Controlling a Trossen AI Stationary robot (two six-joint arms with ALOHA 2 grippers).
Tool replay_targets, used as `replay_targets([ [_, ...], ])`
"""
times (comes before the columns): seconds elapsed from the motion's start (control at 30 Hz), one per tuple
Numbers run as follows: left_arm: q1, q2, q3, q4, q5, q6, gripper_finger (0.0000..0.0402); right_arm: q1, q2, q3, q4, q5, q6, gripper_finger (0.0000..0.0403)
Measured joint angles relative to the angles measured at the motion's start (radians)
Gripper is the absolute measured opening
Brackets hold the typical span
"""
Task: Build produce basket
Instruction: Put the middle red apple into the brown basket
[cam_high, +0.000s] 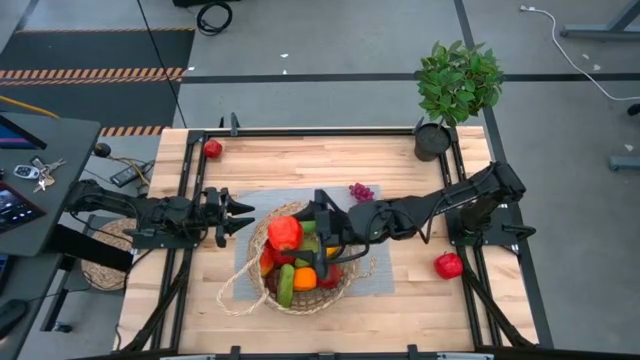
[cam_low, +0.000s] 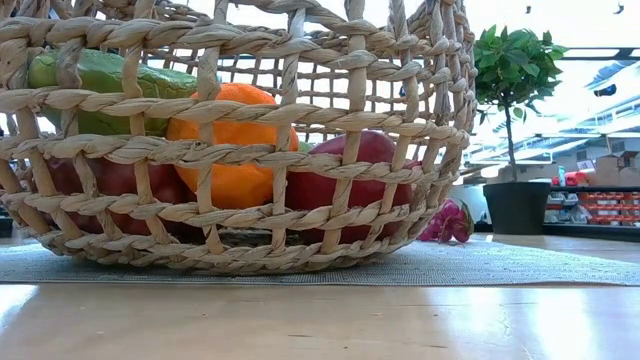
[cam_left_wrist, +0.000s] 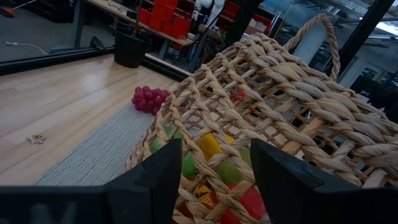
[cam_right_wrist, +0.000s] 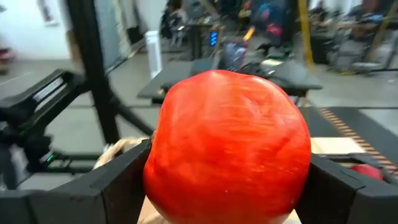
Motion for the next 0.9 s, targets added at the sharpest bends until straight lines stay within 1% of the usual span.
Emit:
replay_targets([
  [0.3, 0.000, 0.000, 0.000, 0.000, 0.000, 0.000, 0.0195, -0.031, 0.000, -0.001, -0.079, -0.195, 0.030, 0.0330],
  [0.37, 0.000, 0.000, 0.000, 0.000, 0.000, 0.000, 0.0197, -0.037, -0.001, 0.000, -0.107, -0.196, 0.044, 0.0330],
  [0.5, 0.000, 0.000, 0.000, 0.000, 0.000, 0.000, 0.0194, -0.042, -0.002, -0.001, -0.218, -0.183, 0.099, 0.0330],
  [0.67, 0.000, 0.000, 0.000, 0.000, 0.000, 0.000, 0.0195, -0.042, -0.002, 0.006, -0.261, -0.174, 0.142, 0.0330],
  [0.73, 0.000, 0.000, 0.000, 0.000, 0.000, 0.000, 0.0197, -0.042, 0.007, 0.052, -0.333, -0.175, 0.149, 0.0330],
  [0.83, 0.000, 0.000, 0.000, 0.000, 0.000, 0.000, 0.0197, -0.043, 0.050, 0.172, -0.468, -0.160, 0.145, 0.0330],
  [0.9, 0.000, 0.000, 0.000, -0.001, 0.000, 0.000, 0.0194, -0.051, 0.099, 0.258, -0.568, -0.177, 0.153, 0.0330],
])
